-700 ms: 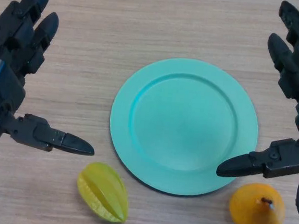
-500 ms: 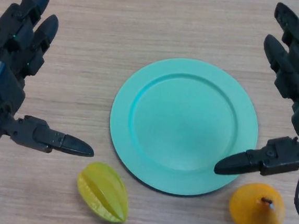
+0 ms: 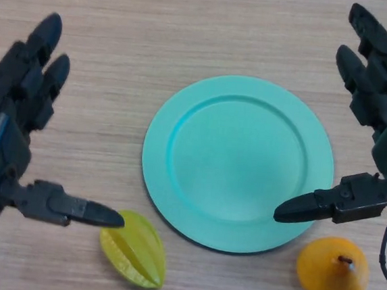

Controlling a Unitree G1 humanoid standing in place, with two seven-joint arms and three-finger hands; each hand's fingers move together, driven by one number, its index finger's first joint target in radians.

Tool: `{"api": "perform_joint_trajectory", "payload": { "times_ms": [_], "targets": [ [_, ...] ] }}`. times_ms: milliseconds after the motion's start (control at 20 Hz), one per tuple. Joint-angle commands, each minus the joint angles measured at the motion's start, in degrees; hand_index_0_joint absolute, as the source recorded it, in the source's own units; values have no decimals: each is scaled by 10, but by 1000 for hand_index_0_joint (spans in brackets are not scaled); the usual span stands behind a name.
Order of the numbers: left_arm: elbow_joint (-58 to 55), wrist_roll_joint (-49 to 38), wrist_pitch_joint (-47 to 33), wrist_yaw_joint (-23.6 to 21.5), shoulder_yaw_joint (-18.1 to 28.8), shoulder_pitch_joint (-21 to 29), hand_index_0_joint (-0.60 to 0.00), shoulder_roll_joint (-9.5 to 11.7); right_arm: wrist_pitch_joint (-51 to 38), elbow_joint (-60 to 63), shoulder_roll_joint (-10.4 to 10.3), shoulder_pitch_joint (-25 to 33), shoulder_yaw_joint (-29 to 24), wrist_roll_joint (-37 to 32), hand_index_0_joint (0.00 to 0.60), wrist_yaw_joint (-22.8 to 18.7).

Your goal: Pick up the yellow starfruit and place it on the plate

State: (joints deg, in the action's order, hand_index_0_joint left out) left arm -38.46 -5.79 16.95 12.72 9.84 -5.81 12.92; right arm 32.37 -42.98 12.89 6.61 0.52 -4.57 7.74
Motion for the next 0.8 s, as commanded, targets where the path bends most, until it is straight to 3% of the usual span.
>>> {"api": "perform_joint_trajectory", "payload": {
  "times_ms": [50,150,300,450,600,800],
  "targets": [
    [-13,55,-100,13,-11,-18,0,-2,-91,-28,2,14,-16,-20,0,-16],
    [16,90,-155,-1,-40,-46,0,-14,-96,-21,2,20,-9,-21,0,-25],
    [59,178,-269,-23,-80,-82,0,-9,-86,-19,0,25,-5,-24,0,-29],
    [74,229,-324,-18,-82,-98,0,0,-92,-18,-1,26,-7,-27,0,-30],
    [104,280,-399,19,-56,-108,0,10,-90,-19,0,27,-5,-26,0,-31],
    [118,339,-422,62,-43,-104,0,9,-85,-21,-2,28,-3,-28,0,-33]
  ]
}}
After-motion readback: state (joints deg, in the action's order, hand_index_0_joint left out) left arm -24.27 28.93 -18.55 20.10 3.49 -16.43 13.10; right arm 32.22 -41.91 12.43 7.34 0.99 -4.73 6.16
